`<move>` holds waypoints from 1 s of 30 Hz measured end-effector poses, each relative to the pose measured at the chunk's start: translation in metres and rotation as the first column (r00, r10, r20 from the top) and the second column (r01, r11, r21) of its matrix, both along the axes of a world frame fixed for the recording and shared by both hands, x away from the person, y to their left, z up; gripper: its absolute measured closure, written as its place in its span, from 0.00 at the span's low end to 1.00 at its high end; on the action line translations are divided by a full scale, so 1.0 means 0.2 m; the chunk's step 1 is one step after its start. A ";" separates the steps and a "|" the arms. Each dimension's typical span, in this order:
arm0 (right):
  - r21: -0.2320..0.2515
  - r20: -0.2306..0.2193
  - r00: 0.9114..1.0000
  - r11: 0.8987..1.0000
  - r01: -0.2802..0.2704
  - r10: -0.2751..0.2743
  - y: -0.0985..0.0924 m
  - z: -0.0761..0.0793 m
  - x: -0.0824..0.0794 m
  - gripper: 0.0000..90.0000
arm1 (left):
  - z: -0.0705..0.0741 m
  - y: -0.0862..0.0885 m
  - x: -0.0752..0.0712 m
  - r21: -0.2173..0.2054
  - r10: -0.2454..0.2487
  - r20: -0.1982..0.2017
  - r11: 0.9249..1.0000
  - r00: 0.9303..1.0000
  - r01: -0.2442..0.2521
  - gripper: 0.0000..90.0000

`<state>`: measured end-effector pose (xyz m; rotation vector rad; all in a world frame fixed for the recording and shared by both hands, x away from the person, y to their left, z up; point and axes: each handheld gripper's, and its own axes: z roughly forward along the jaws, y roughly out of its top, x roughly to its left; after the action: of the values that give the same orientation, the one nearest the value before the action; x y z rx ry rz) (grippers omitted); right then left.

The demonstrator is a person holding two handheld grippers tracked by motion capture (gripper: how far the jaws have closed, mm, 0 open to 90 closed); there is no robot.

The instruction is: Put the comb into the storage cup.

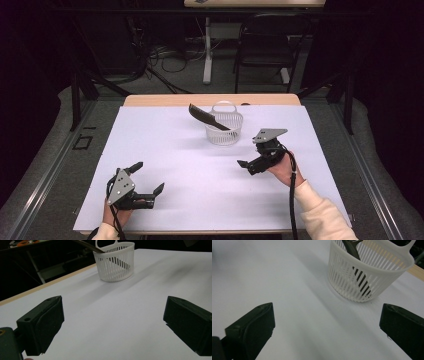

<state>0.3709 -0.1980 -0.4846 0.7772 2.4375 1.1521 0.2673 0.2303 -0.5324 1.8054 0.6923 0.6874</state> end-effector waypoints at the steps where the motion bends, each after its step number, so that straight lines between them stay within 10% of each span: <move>1: 0.008 -0.001 1.000 1.000 0.002 -0.002 0.00 0.00 -0.01 0.00 | 0.00 0.00 0.00 0.001 -0.001 -0.002 1.000 1.000 0.001 0.04; 30: 0.020 0.016 0.997 0.997 0.072 -0.072 -0.21 -0.09 -0.26 0.00 | 0.00 0.00 0.01 0.006 0.013 -0.012 1.000 1.000 -0.013 0.00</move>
<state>0.3183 -0.2390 -0.5024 0.8503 2.3679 1.1524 0.2684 0.2297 -0.5334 1.8130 0.7114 0.6888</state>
